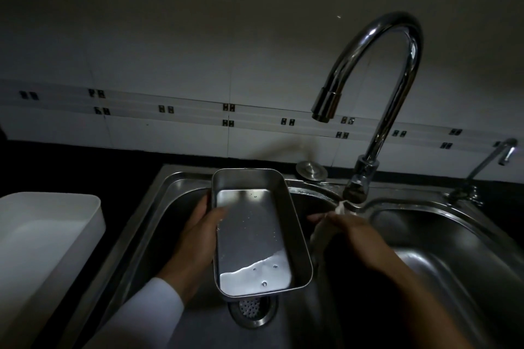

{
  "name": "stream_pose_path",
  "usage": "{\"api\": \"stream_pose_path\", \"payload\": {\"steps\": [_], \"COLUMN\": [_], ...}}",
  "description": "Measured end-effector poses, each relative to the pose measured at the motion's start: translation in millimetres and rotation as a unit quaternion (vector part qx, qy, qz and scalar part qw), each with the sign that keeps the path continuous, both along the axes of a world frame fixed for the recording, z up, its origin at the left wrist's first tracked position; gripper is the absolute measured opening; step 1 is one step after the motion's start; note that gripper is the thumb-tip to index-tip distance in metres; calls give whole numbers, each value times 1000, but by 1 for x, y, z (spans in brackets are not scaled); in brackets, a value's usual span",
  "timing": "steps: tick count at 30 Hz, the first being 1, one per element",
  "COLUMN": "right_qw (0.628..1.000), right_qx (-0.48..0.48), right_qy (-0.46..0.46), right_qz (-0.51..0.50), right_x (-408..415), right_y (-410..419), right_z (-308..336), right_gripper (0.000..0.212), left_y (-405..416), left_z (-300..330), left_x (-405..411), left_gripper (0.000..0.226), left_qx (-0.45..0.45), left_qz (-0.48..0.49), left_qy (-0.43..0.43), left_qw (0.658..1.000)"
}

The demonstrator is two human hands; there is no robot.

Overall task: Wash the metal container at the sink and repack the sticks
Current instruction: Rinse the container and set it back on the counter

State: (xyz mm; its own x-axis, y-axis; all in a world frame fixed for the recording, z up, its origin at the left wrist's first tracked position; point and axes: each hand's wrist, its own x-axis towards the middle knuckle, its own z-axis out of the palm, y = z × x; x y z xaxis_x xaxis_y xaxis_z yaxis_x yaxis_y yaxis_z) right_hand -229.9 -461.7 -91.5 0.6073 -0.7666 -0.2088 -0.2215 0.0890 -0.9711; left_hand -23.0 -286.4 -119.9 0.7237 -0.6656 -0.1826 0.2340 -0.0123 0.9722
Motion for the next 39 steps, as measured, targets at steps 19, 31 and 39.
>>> {"api": "stream_pose_path", "payload": {"steps": [19, 31, 39], "right_qw": [877, 849, 910], "right_qx": [-122, -156, -327], "right_qy": [247, 504, 233], "right_qz": [-393, -37, -106], "right_x": [-42, -24, 3], "right_y": [-45, -46, 29], "right_z": [-18, -28, 21], "right_gripper": [47, 50, 49], "left_y": [0, 2, 4], "left_z": [1, 3, 7], "left_x": [-2, -3, -5], "left_gripper": [44, 39, 35], "left_qx": [-4, -11, -20], "left_qz": [-8, -14, -15], "left_qy": [-28, -32, -23], "left_qw": [1000, 999, 999]}}
